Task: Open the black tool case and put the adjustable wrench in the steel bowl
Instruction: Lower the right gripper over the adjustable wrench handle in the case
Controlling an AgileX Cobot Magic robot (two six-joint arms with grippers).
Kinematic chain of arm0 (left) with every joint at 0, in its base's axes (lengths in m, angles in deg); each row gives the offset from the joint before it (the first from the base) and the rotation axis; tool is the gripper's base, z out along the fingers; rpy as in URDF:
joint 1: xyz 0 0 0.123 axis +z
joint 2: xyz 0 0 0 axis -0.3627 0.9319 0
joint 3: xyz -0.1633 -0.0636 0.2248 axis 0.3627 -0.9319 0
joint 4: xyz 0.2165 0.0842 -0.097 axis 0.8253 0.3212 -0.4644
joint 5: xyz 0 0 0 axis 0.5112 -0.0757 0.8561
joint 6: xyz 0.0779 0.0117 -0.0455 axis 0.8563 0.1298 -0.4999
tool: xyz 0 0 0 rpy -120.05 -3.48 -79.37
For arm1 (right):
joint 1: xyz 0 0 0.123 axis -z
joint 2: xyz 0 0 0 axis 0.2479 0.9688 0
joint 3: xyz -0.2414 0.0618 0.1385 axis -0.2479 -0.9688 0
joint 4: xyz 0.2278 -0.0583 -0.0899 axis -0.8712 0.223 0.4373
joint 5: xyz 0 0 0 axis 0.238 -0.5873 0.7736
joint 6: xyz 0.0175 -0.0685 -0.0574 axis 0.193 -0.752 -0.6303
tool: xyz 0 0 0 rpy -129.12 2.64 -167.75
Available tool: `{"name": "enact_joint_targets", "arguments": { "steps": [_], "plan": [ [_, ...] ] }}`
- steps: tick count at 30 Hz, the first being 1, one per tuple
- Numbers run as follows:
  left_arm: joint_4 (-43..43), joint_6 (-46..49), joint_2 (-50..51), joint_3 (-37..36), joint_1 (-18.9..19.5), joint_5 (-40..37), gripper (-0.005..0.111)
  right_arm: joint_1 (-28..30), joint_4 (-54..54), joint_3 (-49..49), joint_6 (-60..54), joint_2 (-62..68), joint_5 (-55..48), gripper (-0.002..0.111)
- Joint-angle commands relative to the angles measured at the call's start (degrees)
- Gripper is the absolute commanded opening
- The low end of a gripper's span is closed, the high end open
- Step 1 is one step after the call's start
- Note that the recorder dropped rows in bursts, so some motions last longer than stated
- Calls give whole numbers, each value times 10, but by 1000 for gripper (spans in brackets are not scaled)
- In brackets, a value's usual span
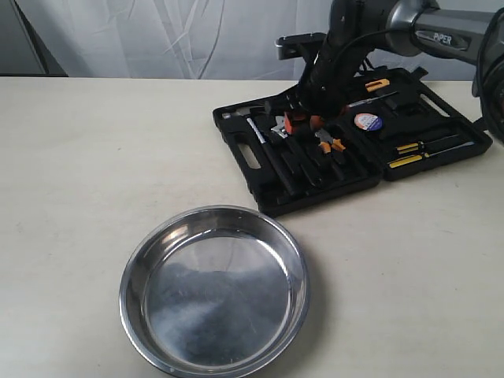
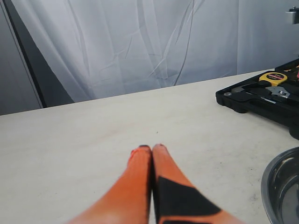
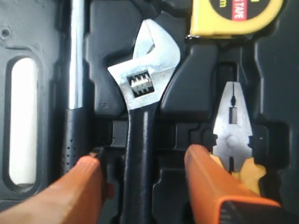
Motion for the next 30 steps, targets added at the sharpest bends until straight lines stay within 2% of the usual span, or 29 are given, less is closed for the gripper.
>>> {"name": "enact_joint_targets", "arguments": {
  "steps": [1,9,17,19,20,22,30],
  "plan": [
    [-2,-1,2,1,-2,4,0,2,-12,1,-27,14,6,50],
    [-2,-1,2,1,-2,4,0,2,-8,1,-28,27,33,50],
    [-2,-1,2,1,-2,4,0,-36,49,1,-20,34,77,50],
    [-2,-1,2,1,-2,4,0,-44,88,1,23,41,85,50],
    [-2,-1,2,1,-2,4,0,-52,148,1,116,49,87,50],
    [-2,-1,2,1,-2,4,0,-54,213,1,178,57,76,50],
    [-2,-1,2,1,-2,4,0,-54,193,1,155,65,73,50]
  ]
}}
